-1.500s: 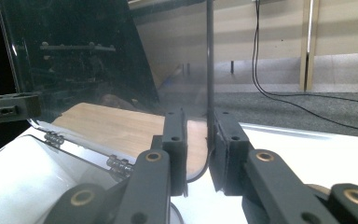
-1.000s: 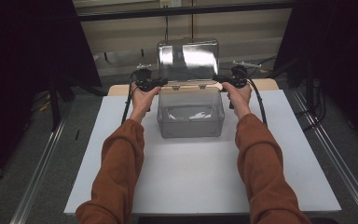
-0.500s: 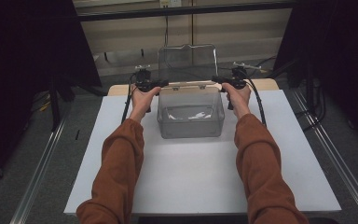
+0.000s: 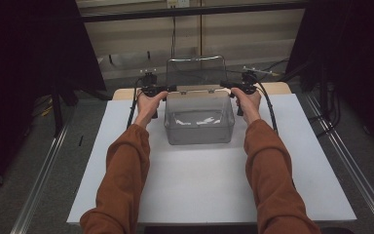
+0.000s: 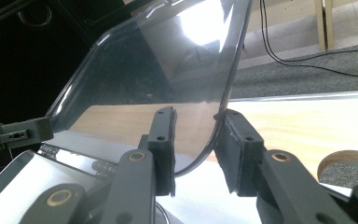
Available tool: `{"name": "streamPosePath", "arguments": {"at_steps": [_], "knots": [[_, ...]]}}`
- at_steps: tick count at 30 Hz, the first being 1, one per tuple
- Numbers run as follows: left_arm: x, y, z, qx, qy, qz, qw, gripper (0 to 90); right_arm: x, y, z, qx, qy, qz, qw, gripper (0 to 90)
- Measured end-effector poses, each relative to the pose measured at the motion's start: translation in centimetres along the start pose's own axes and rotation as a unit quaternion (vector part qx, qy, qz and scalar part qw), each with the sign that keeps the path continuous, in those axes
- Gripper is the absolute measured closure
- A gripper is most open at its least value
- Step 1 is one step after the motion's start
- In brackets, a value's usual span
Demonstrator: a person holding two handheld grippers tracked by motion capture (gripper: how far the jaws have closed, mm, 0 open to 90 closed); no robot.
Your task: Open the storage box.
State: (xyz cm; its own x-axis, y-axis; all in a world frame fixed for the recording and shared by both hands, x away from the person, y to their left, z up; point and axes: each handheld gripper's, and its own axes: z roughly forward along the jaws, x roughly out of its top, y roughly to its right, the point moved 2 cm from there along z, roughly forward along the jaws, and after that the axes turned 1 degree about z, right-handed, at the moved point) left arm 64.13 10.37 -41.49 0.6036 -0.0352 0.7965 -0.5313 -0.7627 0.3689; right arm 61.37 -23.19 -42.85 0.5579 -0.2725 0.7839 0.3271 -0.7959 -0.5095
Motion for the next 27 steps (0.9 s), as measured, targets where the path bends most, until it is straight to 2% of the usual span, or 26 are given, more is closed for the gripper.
{"name": "streamPosePath", "arguments": {"at_steps": [5, 7, 9, 13, 17, 21, 27], "knots": [[0.03, 0.14, 0.02, 0.005, -0.004, -0.001, 1.0, 51.2, -0.01, -0.01, 0.03, -0.003, -0.001, 0.0, 1.0, 66.1], [-0.01, 0.15, 0.04, 0.006, -0.002, -0.004, 1.0, 51.1, -0.03, -0.14, -0.01, -0.01, -0.004, -0.015, 0.9998, 65.2], [-0.02, 0.15, 0.07, 0.008, -0.001, -0.004, 1.0, 51.1, -0.03, -0.19, -0.05, -0.011, -0.003, -0.015, 0.9998, 65.2], [-0.03, 0.14, 0.06, 0.011, -0.003, -0.004, 0.9999, 50.2, -0.09, -0.09, -0.03, -0.007, -0.005, -0.007, 0.9999, 64.8], [-0.13, 0.0, 0.08, 0.005, -0.003, -0.015, 0.9999, 49.2, -0.19, 0.03, -0.02, -0.005, -0.009, 0.002, 0.9999, 63.6], [-0.12, -0.02, 0.07, 0.005, -0.004, -0.015, 0.9999, 49.3, -0.19, 0.04, -0.02, -0.005, -0.008, 0.0, 1.0, 63.5], [-0.27, -0.26, 0.18, 0.001, -0.003, -0.032, 0.9995, 47.5, -0.23, 0.19, -0.05, -0.006, -0.009, 0.005, 0.9999, 59.5]]}}
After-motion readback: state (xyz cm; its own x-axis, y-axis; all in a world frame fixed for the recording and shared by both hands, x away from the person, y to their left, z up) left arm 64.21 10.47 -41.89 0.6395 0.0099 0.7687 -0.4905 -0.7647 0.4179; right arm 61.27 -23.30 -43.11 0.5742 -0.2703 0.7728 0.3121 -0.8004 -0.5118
